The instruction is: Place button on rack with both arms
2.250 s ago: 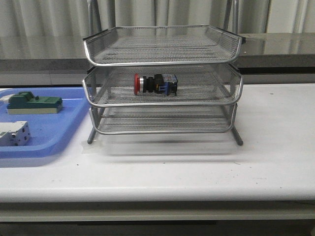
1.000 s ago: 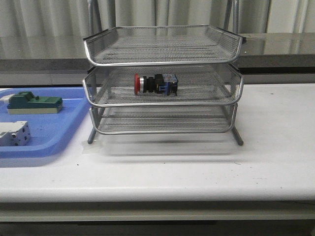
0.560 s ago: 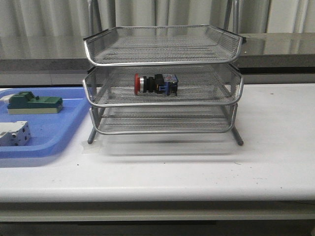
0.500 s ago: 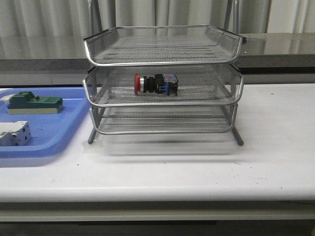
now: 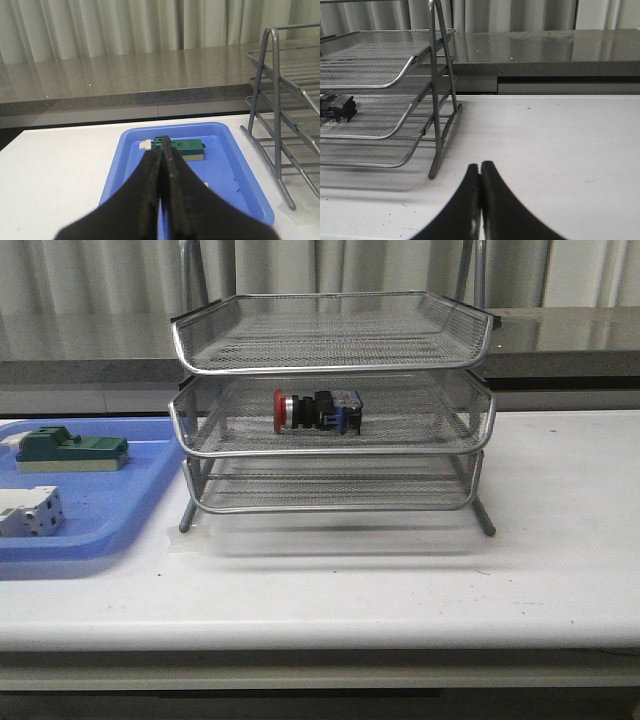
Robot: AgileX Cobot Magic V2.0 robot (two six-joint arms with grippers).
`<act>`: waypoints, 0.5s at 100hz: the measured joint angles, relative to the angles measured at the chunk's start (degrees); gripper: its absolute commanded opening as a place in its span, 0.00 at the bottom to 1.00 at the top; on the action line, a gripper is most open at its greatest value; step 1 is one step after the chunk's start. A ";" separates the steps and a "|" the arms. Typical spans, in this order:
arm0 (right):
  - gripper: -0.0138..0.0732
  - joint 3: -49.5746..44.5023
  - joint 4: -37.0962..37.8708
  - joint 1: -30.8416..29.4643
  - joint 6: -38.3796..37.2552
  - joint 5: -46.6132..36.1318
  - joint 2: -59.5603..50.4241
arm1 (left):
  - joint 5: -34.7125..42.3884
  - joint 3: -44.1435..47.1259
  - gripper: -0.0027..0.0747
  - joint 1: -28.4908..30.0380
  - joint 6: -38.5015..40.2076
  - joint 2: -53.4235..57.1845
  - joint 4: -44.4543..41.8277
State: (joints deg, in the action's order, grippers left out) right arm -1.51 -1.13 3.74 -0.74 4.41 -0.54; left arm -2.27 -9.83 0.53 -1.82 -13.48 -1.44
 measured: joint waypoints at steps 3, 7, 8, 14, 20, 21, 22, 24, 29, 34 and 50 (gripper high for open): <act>0.08 0.00 0.00 0.00 0.00 0.00 0.00 | 0.00 1.22 0.01 0.00 1.11 1.41 -0.25; 0.08 0.00 0.00 0.00 0.00 0.00 0.00 | 0.00 3.04 0.01 0.00 2.33 3.64 -0.78; 0.08 0.00 0.00 0.00 0.00 0.00 0.00 | 0.00 3.65 0.01 0.00 2.82 4.02 -0.97; 0.08 0.00 0.00 0.00 0.00 0.00 0.00 | 0.00 6.01 0.01 0.00 4.56 7.58 -1.37; 0.08 0.00 0.00 0.00 0.00 0.00 0.00 | 0.00 8.38 0.01 0.00 5.66 10.71 -1.64; 0.08 0.00 0.00 0.00 0.00 0.00 0.00 | 0.00 8.63 0.01 0.00 5.68 11.44 -1.74; 0.08 0.00 0.00 0.00 0.00 0.00 0.00 | 0.00 9.11 0.01 0.00 5.79 11.78 -1.74; 0.08 0.00 0.00 0.00 0.00 0.00 0.00 | 0.00 9.57 0.01 0.00 5.92 12.62 -1.74; 0.08 0.00 0.00 0.00 0.00 0.00 0.00 | -0.72 10.01 0.01 0.00 6.17 13.50 -1.85; 0.08 0.00 0.00 0.00 0.00 0.00 0.00 | 0.31 10.01 0.01 0.00 6.49 13.75 -2.06; 0.08 0.00 0.00 0.00 0.00 0.00 0.00 | 0.77 10.01 0.01 0.00 7.85 13.75 -2.29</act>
State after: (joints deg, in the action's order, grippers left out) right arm -1.51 -1.13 3.74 -0.74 4.41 -0.54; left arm -1.50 0.17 0.53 6.03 0.27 -3.73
